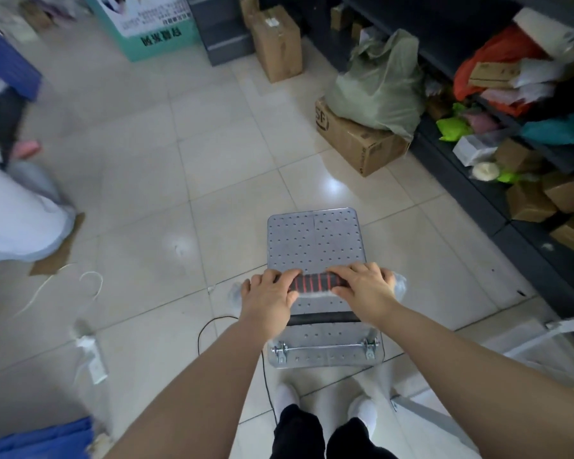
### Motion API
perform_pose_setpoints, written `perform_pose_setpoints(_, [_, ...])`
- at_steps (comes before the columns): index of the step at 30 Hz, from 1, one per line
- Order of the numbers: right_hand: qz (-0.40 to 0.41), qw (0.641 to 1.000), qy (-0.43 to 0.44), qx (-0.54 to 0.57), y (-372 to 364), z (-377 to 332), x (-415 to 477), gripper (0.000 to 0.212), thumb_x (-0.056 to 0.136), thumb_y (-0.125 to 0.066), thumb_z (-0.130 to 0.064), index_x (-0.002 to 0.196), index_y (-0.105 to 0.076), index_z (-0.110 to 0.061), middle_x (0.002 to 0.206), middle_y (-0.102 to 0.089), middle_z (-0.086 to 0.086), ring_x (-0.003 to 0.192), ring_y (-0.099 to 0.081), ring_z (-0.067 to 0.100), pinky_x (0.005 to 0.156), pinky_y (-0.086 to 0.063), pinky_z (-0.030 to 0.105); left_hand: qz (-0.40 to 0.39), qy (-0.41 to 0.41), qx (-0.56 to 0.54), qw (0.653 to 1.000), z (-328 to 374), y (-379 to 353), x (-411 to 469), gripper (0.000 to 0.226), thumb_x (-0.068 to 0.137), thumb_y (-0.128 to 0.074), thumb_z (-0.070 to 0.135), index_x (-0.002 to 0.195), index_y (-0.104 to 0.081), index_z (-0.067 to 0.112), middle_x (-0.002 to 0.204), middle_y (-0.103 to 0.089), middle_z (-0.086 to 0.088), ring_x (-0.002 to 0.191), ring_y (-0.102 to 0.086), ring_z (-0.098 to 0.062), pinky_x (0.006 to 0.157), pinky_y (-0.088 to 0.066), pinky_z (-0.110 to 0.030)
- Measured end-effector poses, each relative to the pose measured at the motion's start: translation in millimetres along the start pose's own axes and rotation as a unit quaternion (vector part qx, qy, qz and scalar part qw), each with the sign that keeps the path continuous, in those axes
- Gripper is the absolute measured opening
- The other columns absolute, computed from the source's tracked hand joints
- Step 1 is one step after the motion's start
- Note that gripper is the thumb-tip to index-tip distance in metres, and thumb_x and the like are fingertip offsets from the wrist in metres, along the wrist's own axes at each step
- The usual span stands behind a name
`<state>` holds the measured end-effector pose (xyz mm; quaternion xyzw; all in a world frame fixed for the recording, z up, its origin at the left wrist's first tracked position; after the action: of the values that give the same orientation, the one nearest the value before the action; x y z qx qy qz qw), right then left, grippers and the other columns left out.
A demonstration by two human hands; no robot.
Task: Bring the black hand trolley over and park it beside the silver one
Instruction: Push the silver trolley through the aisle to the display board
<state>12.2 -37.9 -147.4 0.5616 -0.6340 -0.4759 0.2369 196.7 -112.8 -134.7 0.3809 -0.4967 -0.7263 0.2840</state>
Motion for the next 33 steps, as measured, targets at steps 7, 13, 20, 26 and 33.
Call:
perform_pose_setpoints(7, [-0.002,0.999,-0.029,-0.017,20,11,31,0.032,0.09,-0.045,-0.05,0.122,-0.042,-0.056,0.115,-0.052,-0.013,0.115,-0.035,0.018,0.101,-0.019,0.043,-0.012,0.025,-0.011,1.0,11,9,33,0.039,0.097,-0.036,0.036,0.134,-0.031,0.045,0.124,-0.046,0.001,0.113,-0.041,-0.024,0.103,-0.026,-0.042])
perform_pose_setpoints(13, [-0.018,0.999,-0.021,-0.021,39,14,77,0.032,0.09,-0.043,-0.05,0.121,-0.041,-0.056,0.114,-0.053,-0.014,0.111,-0.037,0.016,0.097,-0.018,0.04,-0.018,0.028,-0.014,0.999,8,22,78,0.037,0.097,-0.034,0.037,0.133,-0.032,0.045,0.123,-0.046,0.0,0.11,-0.042,-0.024,0.1,-0.027,-0.041])
perform_pose_setpoints(20, [-0.027,0.999,-0.034,-0.024,65,22,148,0.035,0.089,-0.045,-0.05,0.122,-0.041,-0.057,0.116,-0.053,-0.014,0.112,-0.036,0.016,0.098,-0.016,0.038,-0.027,0.028,-0.028,0.999,7,45,148,0.036,0.097,-0.034,0.04,0.132,-0.033,0.044,0.124,-0.047,0.001,0.111,-0.041,-0.023,0.096,-0.028,-0.041])
perform_pose_setpoints(26, [-0.021,0.999,-0.021,-0.018,91,34,207,0.032,0.09,-0.047,-0.046,0.121,-0.045,-0.056,0.114,-0.052,-0.013,0.112,-0.036,0.017,0.106,-0.014,0.043,-0.035,0.046,-0.035,0.998,14,63,205,0.036,0.097,-0.035,0.041,0.132,-0.033,0.045,0.122,-0.047,-0.001,0.108,-0.043,-0.025,0.092,-0.031,-0.041])
perform_pose_setpoints(33, [-0.049,0.998,0.038,0.002,120,52,287,0.029,0.091,-0.049,-0.044,0.119,-0.05,-0.052,0.111,-0.053,-0.009,0.108,-0.037,0.018,0.105,-0.02,0.045,-0.017,0.079,-0.049,0.996,21,80,273,0.039,0.096,-0.033,0.041,0.135,-0.033,0.044,0.124,-0.048,-0.001,0.11,-0.044,-0.025,0.094,-0.031,-0.043])
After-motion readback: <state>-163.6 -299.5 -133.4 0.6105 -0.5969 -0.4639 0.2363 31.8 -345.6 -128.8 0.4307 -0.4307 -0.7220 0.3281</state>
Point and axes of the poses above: each hand's wrist, its own x-axis towards the middle knuckle, its own y-axis out of the back of the hand, z = x × y, the point moved 3 cm from there along x, towards the middle knuckle
